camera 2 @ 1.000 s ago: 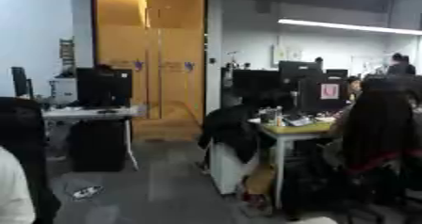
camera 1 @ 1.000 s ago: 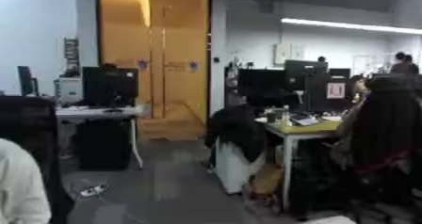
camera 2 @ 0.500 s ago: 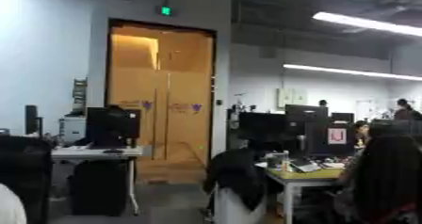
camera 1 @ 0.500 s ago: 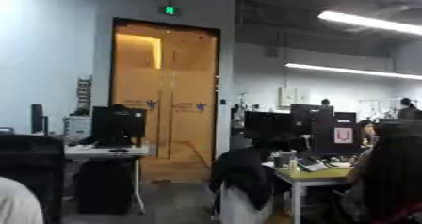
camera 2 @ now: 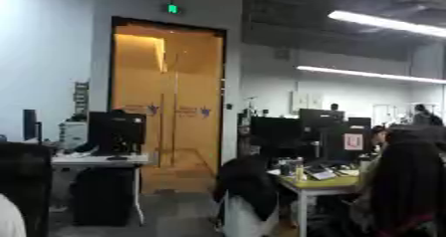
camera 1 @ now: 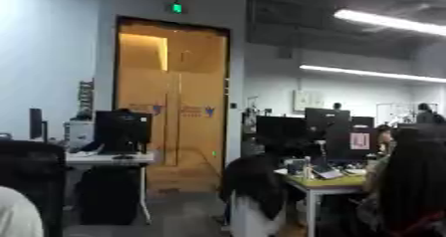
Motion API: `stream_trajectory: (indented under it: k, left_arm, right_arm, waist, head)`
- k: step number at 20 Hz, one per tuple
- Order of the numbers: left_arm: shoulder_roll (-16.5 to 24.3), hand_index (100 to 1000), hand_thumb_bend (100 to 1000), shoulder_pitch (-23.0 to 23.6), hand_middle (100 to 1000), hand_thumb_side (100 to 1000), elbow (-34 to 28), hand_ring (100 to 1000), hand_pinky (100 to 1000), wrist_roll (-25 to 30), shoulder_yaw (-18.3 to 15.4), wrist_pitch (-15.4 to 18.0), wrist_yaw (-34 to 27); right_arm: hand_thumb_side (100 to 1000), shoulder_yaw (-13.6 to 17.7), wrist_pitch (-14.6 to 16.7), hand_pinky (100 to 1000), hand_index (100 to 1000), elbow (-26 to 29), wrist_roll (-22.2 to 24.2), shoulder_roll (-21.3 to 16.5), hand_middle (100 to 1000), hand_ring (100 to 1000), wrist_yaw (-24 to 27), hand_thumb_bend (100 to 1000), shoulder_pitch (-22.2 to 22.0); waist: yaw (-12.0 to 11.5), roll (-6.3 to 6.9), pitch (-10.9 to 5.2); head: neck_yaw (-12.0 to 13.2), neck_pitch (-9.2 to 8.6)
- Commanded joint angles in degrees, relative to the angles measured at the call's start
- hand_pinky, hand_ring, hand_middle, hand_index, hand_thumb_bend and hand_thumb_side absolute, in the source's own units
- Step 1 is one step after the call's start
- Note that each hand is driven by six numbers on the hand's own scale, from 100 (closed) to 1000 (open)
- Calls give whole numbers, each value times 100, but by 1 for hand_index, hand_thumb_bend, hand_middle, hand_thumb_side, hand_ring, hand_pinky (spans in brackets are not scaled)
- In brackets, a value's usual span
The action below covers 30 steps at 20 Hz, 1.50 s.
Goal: Pick up objects on the table and place them in the box.
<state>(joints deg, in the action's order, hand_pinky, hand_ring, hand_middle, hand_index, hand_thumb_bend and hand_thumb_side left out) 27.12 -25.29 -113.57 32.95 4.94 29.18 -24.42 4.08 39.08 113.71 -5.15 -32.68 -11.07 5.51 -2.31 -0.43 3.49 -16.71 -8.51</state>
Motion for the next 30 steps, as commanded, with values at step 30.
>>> stream_trajectory:
  k: [30]
  left_arm:
    - [142, 831, 856, -50, 758, 963, -102, 504, 525, 373, -157, -47, -145]
  right_arm:
    - [776, 110, 169, 242, 680, 89, 645, -89, 677, 502, 245, 100, 121]
  waist:
    - [11, 4, -65]
  head:
    - [-106, 199]
